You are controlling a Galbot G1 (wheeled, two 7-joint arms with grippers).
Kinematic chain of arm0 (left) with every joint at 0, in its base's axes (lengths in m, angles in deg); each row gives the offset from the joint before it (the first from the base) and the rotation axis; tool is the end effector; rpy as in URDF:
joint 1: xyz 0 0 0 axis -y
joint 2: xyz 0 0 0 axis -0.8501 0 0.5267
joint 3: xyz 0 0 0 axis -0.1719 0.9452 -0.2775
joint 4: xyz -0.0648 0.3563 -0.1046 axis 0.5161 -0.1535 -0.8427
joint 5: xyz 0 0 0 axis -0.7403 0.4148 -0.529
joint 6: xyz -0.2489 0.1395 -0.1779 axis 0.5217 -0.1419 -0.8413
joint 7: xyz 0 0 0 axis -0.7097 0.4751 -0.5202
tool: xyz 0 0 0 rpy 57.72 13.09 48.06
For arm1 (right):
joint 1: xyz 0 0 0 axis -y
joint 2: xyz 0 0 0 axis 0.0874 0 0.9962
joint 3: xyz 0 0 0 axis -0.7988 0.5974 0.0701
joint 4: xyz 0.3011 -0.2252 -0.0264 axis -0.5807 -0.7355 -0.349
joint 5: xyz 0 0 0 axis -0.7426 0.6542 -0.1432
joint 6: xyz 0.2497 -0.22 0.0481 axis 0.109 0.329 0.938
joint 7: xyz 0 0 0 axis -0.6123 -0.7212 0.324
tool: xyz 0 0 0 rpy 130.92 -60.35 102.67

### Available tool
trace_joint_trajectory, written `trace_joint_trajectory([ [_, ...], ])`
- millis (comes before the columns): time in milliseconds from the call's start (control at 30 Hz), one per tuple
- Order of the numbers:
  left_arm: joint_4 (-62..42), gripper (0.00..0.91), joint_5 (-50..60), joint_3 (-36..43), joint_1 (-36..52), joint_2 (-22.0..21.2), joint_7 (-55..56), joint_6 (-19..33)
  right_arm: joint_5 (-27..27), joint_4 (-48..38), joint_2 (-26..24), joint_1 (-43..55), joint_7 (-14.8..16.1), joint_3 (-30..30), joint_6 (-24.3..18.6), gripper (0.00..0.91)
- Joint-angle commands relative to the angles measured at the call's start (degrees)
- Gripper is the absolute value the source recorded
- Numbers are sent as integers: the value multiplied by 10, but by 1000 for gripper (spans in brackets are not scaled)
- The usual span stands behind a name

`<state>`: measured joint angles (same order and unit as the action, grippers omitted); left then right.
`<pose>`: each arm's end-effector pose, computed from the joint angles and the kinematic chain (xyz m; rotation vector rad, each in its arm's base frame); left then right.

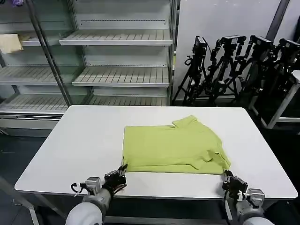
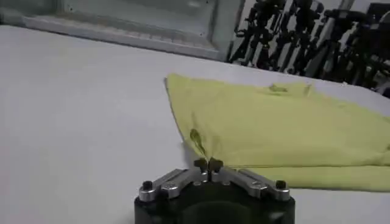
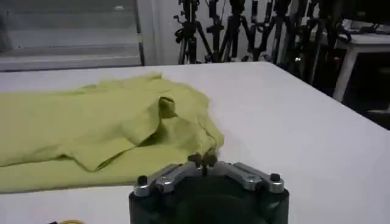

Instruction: Fold and organize the clothes.

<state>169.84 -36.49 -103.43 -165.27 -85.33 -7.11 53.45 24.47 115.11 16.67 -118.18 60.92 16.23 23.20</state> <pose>0.2025 0.0145 -0.2847 -0.2993 -2.5985 0.1976 0.1387 -0.0892 -0.2669 -0.1176 -2.7481 -0.0355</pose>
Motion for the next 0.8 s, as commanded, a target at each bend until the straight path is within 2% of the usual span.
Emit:
trace_joint_trajectory([
  [33,95,40,15,-34,-116,2,0,1,12,60,6,-91,0,-9,-8,0],
  [333,126,60,22,-51,-149,12,1,-4,49,82,16,-135,12,-8,-6,0],
  [367,127,141,22,-54,-149,14,0,-4,56,84,15,-137,13,-7,-6,202],
  [400,128,262,22,-57,-149,17,-1,-4,62,89,15,-138,15,-7,-6,907],
  [433,129,897,22,-59,-149,17,0,-4,63,90,15,-139,15,-7,-6,907],
  [800,146,907,6,-96,-124,39,3,-4,68,118,-2,-84,20,-37,-12,907],
])
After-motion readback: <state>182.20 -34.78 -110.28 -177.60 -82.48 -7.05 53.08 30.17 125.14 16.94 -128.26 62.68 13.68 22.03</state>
